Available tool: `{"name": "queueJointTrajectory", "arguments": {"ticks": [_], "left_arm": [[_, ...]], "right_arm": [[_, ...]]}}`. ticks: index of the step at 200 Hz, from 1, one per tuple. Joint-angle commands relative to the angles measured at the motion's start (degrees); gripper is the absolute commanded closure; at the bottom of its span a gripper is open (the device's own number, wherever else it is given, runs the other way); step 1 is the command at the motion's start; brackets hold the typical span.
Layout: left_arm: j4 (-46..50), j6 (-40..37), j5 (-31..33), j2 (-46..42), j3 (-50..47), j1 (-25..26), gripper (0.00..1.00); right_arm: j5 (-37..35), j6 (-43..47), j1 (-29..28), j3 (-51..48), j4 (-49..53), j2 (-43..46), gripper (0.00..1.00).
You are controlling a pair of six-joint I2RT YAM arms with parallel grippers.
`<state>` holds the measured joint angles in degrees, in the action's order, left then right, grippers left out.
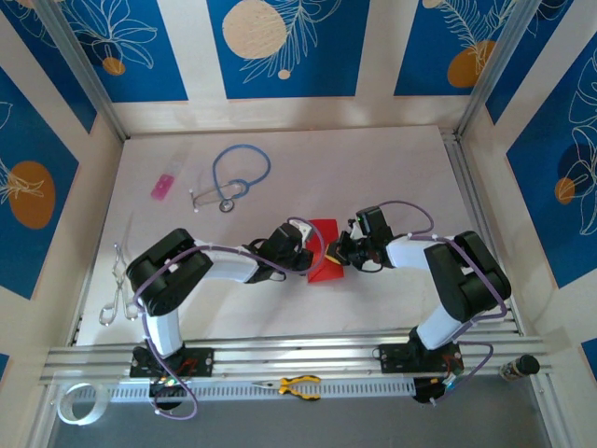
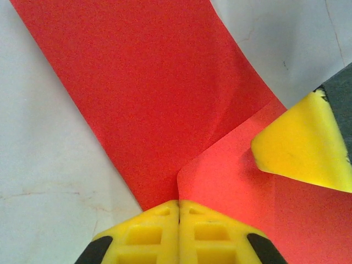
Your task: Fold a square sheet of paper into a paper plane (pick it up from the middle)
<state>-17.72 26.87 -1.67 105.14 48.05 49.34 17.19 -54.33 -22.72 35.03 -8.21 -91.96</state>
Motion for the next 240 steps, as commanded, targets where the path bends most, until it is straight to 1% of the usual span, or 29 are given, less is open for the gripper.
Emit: {"name": "queueJointTrajectory", "arguments": {"ticks": [1, 29, 52, 69, 91, 106, 125, 148, 157, 166, 172, 179, 194, 210, 240], "left_arm": [[2.9, -0.7, -1.0, 0.7, -0.9, -0.7, 1.0], [3.0, -0.8, -1.0, 0.7, -0.7, -0.7, 1.0], [2.9, -0.7, -1.0, 0.6, -0.7, -0.7, 1.0], [2.9, -0.4, -0.9, 0.4, -0.7, -0.8, 1.0], [4.3, 0.1, -1.0, -0.5, 0.2, -0.9, 1.0], [6.7, 0.5, -1.6, -1.9, 1.7, -1.4, 0.87], [9.4, 1.4, -1.6, -4.3, 3.4, -1.9, 0.73], [12.6, 2.9, -1.9, -6.8, 5.0, -2.7, 0.69], [13.5, 3.3, -2.9, -7.5, 5.6, -2.8, 0.7], [13.4, 3.9, -4.6, -8.0, 5.7, -2.8, 0.75], [13.1, 4.5, -6.5, -8.2, 5.8, -2.8, 0.83], [12.7, 5.5, -8.7, -8.2, 6.0, -2.8, 0.9], [11.7, 7.8, -14.6, -7.5, 6.3, -2.6, 1.0], [10.1, 10.7, -20.3, -6.4, 6.5, -2.4, 1.0], [8.8, 13.3, -25.9, -4.0, 7.1, -1.8, 1.0]], "right_arm": [[1.5, -0.3, -1.1, 1.3, -0.2, -0.5, 1.0], [-1.9, -0.6, -0.9, 0.5, 0.9, -1.9, 1.0], [-1.9, -0.3, 0.1, -0.7, 0.8, -3.9, 1.0], [-2.9, -0.2, 0.3, -1.5, 1.6, -4.1, 1.0], [-2.5, 0.1, 0.5, -1.7, 2.0, -4.2, 1.0], [-2.3, 0.1, 0.4, -1.5, 2.2, -4.5, 1.0], [-2.3, 0.3, 0.3, -1.2, 2.9, -4.6, 1.0], [-2.2, 0.3, 0.4, -0.9, 3.1, -4.8, 1.0], [-2.0, 0.3, 0.3, -0.7, 3.2, -4.9, 1.0], [-2.0, 0.5, 0.3, -0.5, 3.4, -5.0, 1.0], [-2.0, 0.6, 0.4, -0.3, 3.7, -5.1, 1.0], [-2.0, 0.6, 0.4, -0.1, 3.9, -5.0, 1.0], [-2.2, 0.6, 0.4, -0.1, 4.4, -4.7, 1.0], [-2.2, 0.5, 0.5, -0.2, 4.5, -4.5, 1.0], [-2.1, 0.5, 0.6, 0.0, 4.7, -4.5, 1.0]]}}
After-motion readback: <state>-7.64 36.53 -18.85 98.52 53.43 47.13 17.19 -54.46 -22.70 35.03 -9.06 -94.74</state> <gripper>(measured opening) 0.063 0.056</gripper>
